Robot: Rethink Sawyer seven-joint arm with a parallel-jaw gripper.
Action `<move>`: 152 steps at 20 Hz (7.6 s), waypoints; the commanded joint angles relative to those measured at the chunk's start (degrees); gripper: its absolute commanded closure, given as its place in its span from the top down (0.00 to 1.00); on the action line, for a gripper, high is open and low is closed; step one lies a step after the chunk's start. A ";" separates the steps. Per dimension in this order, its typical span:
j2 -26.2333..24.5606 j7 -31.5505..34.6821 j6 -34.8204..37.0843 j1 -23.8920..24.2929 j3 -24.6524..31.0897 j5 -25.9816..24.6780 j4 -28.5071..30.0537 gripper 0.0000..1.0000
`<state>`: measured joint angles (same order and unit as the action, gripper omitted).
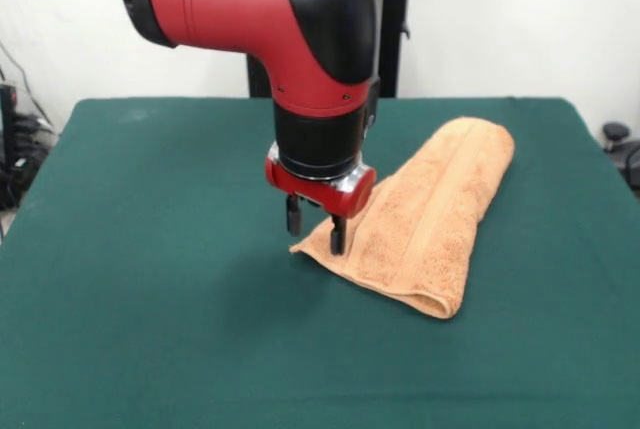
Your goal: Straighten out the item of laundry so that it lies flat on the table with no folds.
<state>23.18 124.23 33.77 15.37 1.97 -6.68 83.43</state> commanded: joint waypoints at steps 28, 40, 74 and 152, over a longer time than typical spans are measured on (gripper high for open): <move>-5.73 -2.06 -8.10 -0.44 7.41 -3.57 5.53 1.00; -5.14 -1.11 -10.12 -0.11 7.13 -5.25 7.09 0.00; 15.61 -1.57 12.97 -1.13 5.04 -1.98 14.73 0.00; 3.30 0.18 -16.30 8.06 6.60 -17.65 17.66 0.00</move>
<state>29.14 124.25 21.13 26.52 2.05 -21.67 97.60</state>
